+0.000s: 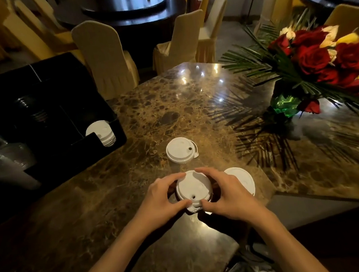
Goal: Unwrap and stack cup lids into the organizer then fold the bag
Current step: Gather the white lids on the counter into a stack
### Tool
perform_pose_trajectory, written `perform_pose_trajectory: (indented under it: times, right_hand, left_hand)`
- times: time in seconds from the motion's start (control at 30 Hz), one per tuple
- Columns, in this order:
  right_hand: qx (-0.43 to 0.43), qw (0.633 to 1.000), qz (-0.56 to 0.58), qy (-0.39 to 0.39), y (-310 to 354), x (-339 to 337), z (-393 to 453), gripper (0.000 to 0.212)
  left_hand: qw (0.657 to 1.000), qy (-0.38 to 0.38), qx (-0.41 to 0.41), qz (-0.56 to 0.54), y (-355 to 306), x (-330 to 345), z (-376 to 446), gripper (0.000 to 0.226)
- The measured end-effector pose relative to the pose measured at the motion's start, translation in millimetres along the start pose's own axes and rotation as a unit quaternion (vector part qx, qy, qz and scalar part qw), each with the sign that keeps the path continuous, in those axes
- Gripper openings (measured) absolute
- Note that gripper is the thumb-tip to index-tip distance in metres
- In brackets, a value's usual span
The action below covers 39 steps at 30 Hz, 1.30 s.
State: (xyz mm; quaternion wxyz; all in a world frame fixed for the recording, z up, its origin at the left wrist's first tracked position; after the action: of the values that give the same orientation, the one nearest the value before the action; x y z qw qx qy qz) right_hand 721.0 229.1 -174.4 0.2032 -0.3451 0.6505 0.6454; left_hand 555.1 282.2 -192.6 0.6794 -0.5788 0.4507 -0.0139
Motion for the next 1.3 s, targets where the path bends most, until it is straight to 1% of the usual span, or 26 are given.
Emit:
perform_pose_trajectory:
  times: [0.17,0.37,0.47,0.63,0.8,0.97,1.2,1.3]
  right_hand:
    - [0.009,1.000,-0.012,0.014,-7,5,0,0.080]
    - [0.018,0.999,-0.047,0.011,-8,9,0,0.077]
    - [0.007,0.999,-0.046,0.003,-3,6,1,0.077]
    - [-0.013,1.000,-0.018,-0.013,5,-15,-8,0.081]
    - [-0.022,0.999,-0.003,-0.034,3,-59,-15,0.081]
    - [0.009,0.998,0.001,-0.057,-14,-95,-27,0.087]
    - [0.025,0.998,0.000,-0.057,-39,-102,-45,0.085]
    - [0.033,0.997,0.004,-0.063,-49,-95,-52,0.084]
  left_hand:
    - [1.000,-0.004,0.000,0.006,0,5,0,0.073]
    - [1.000,-0.020,0.003,-0.006,-1,8,-1,0.072]
    - [0.999,-0.021,0.008,-0.028,-5,8,-4,0.070]
    - [0.996,-0.009,0.014,-0.087,-16,0,2,0.075]
    - [0.996,-0.007,0.044,-0.072,-51,-5,26,0.074]
    - [0.995,0.004,0.071,-0.066,-83,6,50,0.072]
    - [0.995,0.034,0.086,-0.044,-93,39,62,0.070]
    - [0.994,0.066,0.088,-0.026,-90,50,67,0.075]
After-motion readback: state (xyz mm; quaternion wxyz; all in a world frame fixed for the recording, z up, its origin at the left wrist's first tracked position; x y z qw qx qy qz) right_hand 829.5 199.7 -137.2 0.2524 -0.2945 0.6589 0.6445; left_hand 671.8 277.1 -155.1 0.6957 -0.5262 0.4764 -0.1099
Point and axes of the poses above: each hand's wrist, its own z-axis towards the middle knuckle, its own x-axis out of the palm, y = z × x, the point moved 9 cm from there along z, towards the middle knuckle, and after that the axes turned 9 degrees about y, right-handed, at the moved point
